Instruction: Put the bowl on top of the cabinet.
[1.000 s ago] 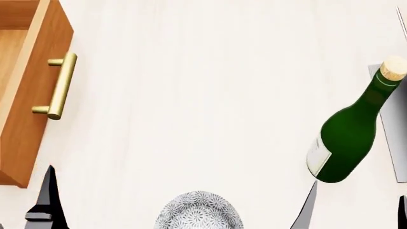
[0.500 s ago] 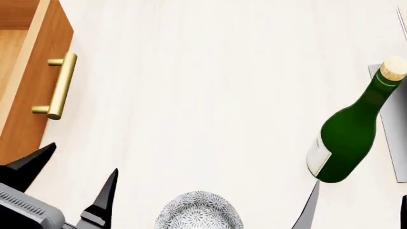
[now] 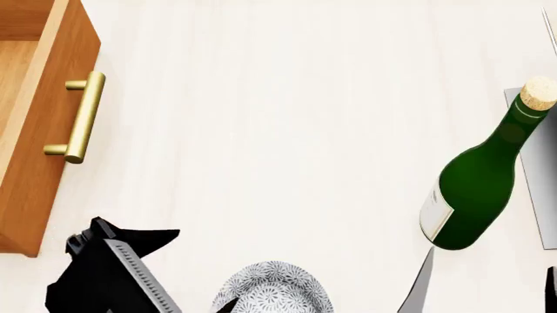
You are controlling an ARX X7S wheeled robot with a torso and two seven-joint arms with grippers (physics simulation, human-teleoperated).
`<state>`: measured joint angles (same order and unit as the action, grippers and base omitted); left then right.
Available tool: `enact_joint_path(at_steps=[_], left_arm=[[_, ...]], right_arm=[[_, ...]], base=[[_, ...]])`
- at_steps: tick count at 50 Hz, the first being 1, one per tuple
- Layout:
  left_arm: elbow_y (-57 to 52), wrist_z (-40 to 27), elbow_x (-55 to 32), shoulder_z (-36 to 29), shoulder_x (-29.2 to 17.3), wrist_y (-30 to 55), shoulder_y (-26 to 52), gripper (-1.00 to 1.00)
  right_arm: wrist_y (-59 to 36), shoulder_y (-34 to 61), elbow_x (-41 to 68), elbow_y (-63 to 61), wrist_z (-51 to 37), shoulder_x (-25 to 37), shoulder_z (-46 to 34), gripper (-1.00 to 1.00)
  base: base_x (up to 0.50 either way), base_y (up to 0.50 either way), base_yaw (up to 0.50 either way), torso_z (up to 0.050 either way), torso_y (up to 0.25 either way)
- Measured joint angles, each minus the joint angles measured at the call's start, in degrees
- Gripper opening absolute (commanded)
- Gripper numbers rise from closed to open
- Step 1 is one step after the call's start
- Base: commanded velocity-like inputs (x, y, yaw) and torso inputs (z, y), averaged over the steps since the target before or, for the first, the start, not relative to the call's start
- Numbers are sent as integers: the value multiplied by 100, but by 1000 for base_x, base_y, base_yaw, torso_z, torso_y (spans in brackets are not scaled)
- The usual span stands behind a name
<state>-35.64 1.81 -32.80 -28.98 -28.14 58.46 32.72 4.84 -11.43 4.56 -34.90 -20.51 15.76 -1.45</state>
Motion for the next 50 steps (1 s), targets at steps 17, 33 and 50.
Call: enact_joint_path(at_steps=[17,33,50], left_arm=[[461,309,41,-600,70,397,566,100],[926,468,78,-844,274,518,993,100],[1428,733,168,-1411,420,212,1354,100]], right_arm=[[43,-16,-28,13,-34,42,-52,100],[58,-19,-33,22,-61,82,-97,100],[73,-21,3,25,-83,135,-118,100]], base=[[0,0,0,0,0],[0,0,0,0,0],[0,0,0,0,0]])
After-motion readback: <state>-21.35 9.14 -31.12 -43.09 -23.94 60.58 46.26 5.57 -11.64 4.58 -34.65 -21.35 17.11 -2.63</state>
